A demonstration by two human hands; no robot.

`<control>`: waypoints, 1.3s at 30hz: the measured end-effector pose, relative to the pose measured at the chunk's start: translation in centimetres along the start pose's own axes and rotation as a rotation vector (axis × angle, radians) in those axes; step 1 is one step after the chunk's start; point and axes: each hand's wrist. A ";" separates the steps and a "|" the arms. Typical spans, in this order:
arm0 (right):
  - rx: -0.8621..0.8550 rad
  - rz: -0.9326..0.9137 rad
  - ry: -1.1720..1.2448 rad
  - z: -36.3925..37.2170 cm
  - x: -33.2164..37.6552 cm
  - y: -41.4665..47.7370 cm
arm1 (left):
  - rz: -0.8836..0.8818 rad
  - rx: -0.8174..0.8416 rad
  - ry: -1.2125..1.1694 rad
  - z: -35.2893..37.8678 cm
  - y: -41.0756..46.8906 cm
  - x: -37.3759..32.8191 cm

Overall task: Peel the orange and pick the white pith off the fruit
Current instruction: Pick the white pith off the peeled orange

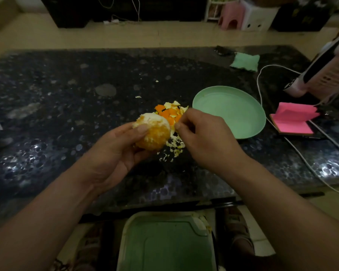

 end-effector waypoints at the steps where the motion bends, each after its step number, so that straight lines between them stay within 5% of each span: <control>1: -0.001 0.001 -0.045 0.1 0.0 0.1 | -0.006 -0.027 0.007 0.1 0.1 0.1; 9: -0.003 -0.133 0.117 -0.4 0.9 -0.1 | 0.007 -0.142 0.127 0.7 0.5 0.4; 23: -0.047 -0.376 -0.097 -0.2 0.9 -0.4 | -0.015 -0.122 0.262 0.9 0.3 0.2; 39: -0.143 -0.277 0.083 0.5 1.4 -0.9 | 0.001 -0.132 0.190 1.8 0.4 0.1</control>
Point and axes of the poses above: each hand's wrist, its own y-axis towards the middle knuckle, its own z-axis out of the palm, x = y × z, and after that the axes turned 7 degrees about y, right-handed
